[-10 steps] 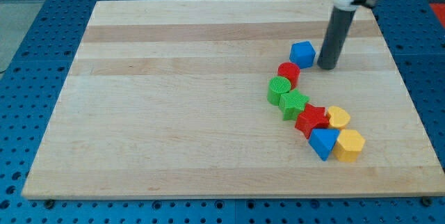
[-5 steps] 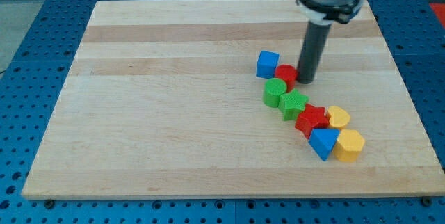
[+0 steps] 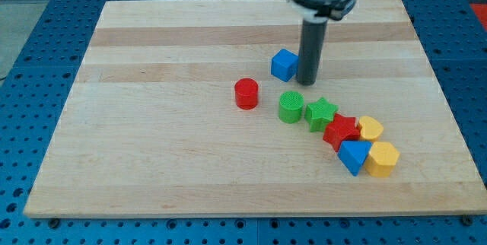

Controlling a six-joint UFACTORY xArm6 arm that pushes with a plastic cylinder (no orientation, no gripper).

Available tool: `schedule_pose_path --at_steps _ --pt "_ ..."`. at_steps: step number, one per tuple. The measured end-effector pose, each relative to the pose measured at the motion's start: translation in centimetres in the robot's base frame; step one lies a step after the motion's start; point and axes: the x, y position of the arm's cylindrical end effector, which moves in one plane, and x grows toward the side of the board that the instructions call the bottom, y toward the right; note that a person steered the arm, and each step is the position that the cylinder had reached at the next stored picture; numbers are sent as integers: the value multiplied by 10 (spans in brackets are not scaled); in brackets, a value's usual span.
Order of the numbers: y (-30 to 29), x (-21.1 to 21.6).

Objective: Slide the blue cube vertically above the red circle

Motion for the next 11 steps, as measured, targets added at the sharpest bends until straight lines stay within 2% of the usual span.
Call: schedule_pose_path --at_steps 1,2,3,4,5,6,7,8,9,10,11 --pt "-11 -77" --pt "5 -10" --pt "-17 29" --pt "-1 -46" --pt "-8 -48" --pt "15 -15" --pt "-15 8" --pt "-39 3" --pt "-50 -39" --pt "-60 -54" --pt "-80 -33"
